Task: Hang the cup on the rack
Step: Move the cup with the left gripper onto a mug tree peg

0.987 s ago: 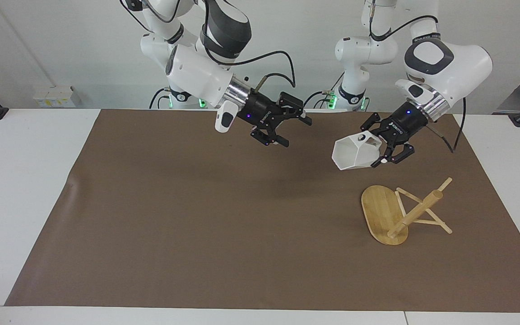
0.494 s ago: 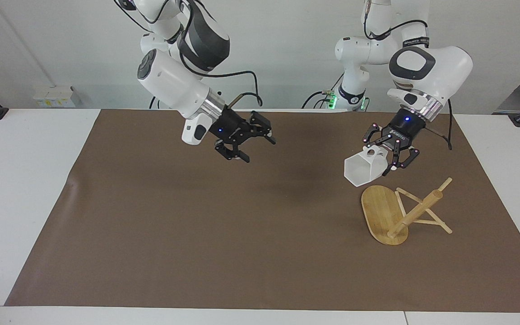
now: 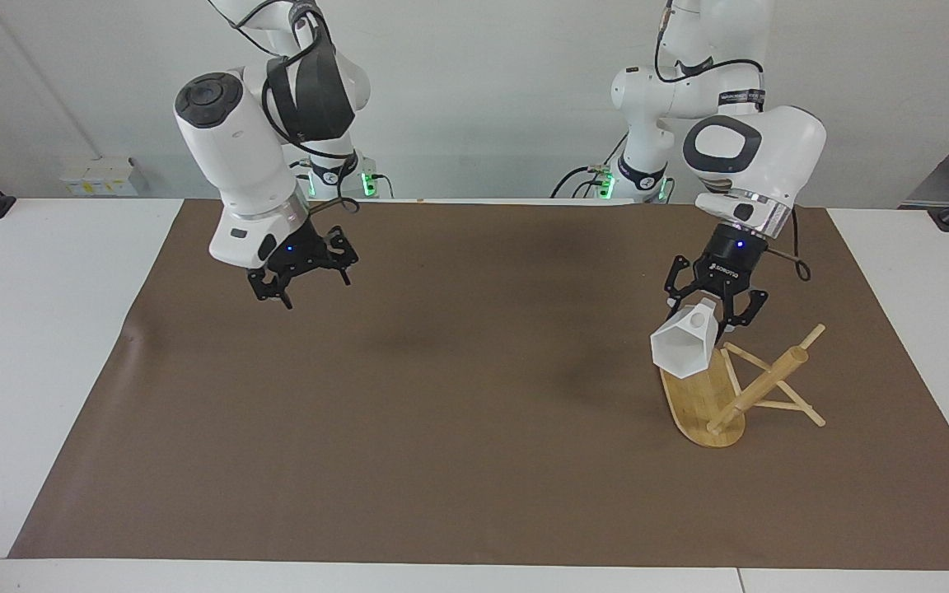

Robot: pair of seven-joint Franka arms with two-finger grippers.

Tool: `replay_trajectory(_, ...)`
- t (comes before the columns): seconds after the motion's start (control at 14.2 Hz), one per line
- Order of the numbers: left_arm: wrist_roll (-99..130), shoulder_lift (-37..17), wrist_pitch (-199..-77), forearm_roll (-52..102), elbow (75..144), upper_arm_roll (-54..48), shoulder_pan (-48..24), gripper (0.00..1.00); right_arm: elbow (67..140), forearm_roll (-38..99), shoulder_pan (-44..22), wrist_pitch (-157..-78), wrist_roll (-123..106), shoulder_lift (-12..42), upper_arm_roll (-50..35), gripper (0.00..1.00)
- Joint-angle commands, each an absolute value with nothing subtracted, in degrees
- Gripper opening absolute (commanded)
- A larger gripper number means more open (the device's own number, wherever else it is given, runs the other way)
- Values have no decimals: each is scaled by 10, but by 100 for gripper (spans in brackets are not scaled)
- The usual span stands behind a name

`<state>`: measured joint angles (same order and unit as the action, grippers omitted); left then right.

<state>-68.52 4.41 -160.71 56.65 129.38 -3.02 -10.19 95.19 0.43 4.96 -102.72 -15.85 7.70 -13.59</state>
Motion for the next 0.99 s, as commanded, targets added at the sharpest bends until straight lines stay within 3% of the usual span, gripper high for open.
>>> replay_trajectory(0.0,-650,27,-1626,560,1279,-25,-115,0,955,-28,53,-1005,-173,63,-114,100)
replay_trajectory(0.92,-592,-33,-1621,560,1215,-20,-88,0,955,-24,52,-970,-143,25,46,100)
